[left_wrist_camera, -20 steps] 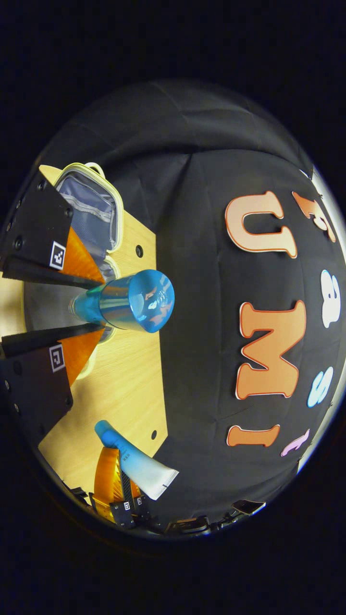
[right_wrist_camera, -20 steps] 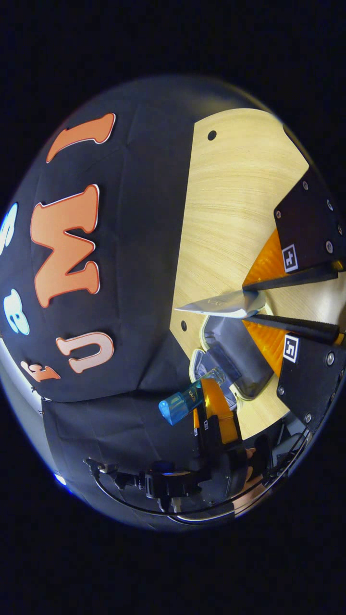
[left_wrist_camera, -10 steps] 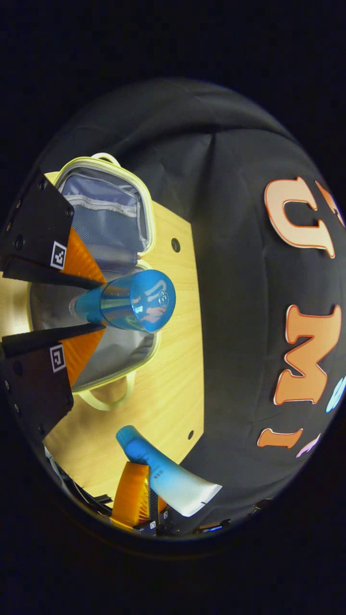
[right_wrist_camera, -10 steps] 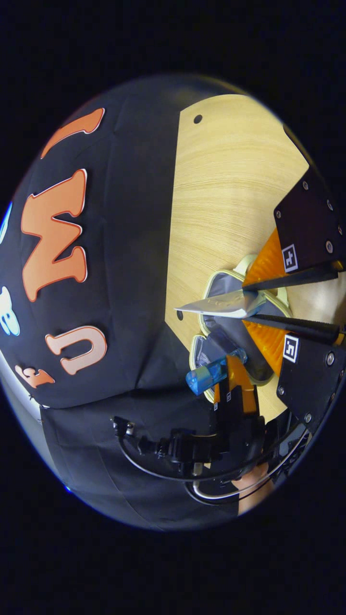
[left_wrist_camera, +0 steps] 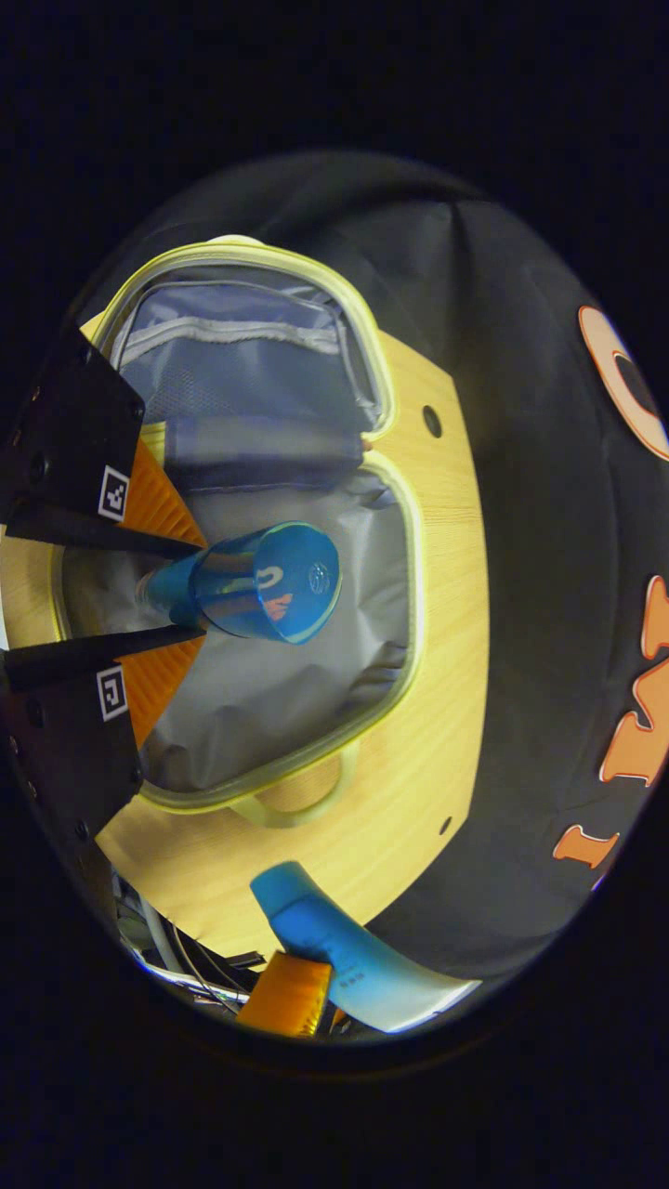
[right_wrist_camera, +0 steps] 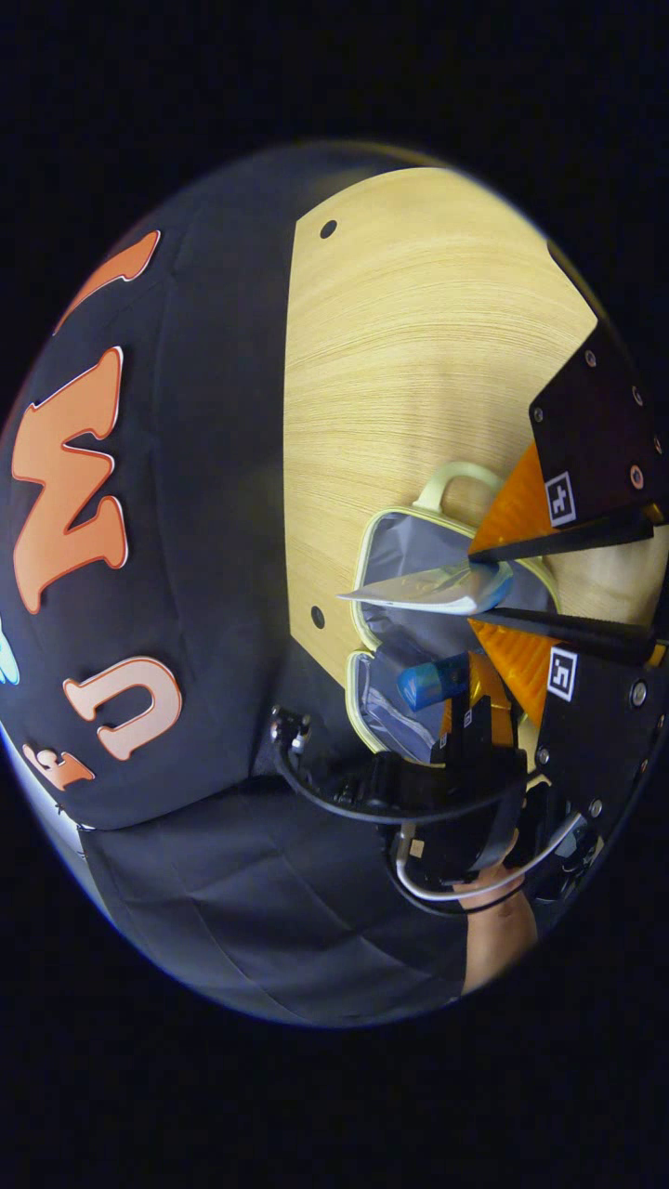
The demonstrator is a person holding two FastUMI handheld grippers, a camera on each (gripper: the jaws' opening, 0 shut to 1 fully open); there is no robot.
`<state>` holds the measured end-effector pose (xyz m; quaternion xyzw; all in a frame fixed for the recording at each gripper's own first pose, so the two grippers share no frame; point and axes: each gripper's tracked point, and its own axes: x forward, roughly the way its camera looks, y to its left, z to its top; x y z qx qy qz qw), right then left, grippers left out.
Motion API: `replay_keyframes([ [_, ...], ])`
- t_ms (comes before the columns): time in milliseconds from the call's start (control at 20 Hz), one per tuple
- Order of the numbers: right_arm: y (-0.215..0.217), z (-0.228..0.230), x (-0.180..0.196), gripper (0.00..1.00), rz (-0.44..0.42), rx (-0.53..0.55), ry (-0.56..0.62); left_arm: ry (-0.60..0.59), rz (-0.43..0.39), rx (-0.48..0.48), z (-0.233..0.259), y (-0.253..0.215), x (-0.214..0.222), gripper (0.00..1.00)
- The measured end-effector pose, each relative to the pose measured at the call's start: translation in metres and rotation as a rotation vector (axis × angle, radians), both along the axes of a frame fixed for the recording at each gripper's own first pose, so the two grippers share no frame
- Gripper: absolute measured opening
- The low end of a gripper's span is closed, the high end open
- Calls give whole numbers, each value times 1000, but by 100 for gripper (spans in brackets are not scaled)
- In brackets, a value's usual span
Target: First open the suitcase, pack the skin care products into it, and then close the suitcase.
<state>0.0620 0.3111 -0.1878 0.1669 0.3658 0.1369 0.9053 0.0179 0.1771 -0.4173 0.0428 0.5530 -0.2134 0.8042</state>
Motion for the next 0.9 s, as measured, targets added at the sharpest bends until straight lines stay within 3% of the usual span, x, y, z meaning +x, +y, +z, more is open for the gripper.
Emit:
replay_keyframes([
  [300,2,-12,8,33,35,29,26,60,-1,76,-14,1,3,42],
  [650,-6,-20,17,33,53,87,36,143,70,172,-53,1,20,42],
  [900,3,-33,25,33,91,131,78,123,114,193,-55,8,27,42],
])
